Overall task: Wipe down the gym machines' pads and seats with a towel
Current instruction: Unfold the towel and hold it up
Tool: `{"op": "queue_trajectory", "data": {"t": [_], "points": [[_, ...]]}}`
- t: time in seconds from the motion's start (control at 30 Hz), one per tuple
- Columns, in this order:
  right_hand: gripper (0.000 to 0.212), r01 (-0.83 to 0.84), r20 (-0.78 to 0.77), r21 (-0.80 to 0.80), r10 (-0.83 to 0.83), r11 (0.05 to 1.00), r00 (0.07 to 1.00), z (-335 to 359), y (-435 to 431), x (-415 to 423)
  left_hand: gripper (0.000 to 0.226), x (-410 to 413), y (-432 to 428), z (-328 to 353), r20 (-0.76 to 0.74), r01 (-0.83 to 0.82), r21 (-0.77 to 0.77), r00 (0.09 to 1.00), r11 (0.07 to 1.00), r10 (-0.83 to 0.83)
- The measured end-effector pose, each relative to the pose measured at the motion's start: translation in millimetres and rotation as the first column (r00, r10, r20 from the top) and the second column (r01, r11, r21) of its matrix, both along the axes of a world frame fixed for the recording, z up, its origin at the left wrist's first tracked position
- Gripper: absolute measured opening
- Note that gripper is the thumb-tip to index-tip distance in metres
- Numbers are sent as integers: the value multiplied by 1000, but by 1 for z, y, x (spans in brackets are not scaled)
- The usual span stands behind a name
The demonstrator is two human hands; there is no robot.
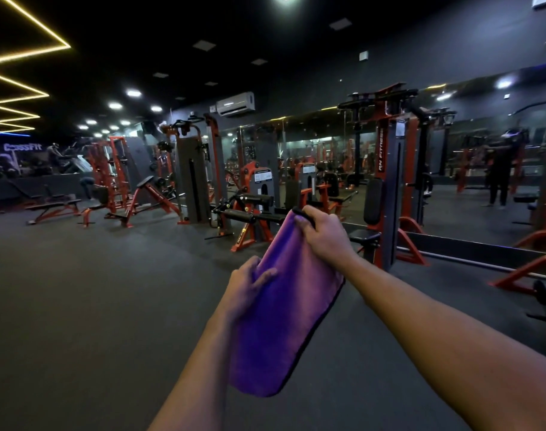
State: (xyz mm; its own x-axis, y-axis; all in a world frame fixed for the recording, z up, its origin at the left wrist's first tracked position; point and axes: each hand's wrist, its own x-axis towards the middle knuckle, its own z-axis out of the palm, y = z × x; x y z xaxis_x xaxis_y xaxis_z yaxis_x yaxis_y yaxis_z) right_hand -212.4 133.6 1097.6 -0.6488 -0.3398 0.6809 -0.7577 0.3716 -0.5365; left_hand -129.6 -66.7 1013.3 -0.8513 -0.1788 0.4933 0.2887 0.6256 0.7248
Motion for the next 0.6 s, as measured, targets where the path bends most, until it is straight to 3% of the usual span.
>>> {"op": "queue_trajectory", "data": {"t": [0.13,0.23,0.4,0.53,0.6], "points": [[21,125,-31,-130,-130,984,991,15,12,-5,5,4,-8,-41,255,92,33,962,995,-98],[23,238,-55,-132,-247,962,967,23,27,-7,20,3,-24,-70,277,22,-27,961,999,-14],[21,401,46,-209,-400,892,915,5,48,-17,19,-6,-22,-73,357,-103,-140,923,985,147],[27,544,149,-230,-523,807,839,-11,62,-23,31,-10,-28,-68,322,-256,-157,900,954,294],[28,600,203,-238,-565,764,800,-18,72,-29,44,-8,-36,-61,265,-274,-77,921,959,284]]}}
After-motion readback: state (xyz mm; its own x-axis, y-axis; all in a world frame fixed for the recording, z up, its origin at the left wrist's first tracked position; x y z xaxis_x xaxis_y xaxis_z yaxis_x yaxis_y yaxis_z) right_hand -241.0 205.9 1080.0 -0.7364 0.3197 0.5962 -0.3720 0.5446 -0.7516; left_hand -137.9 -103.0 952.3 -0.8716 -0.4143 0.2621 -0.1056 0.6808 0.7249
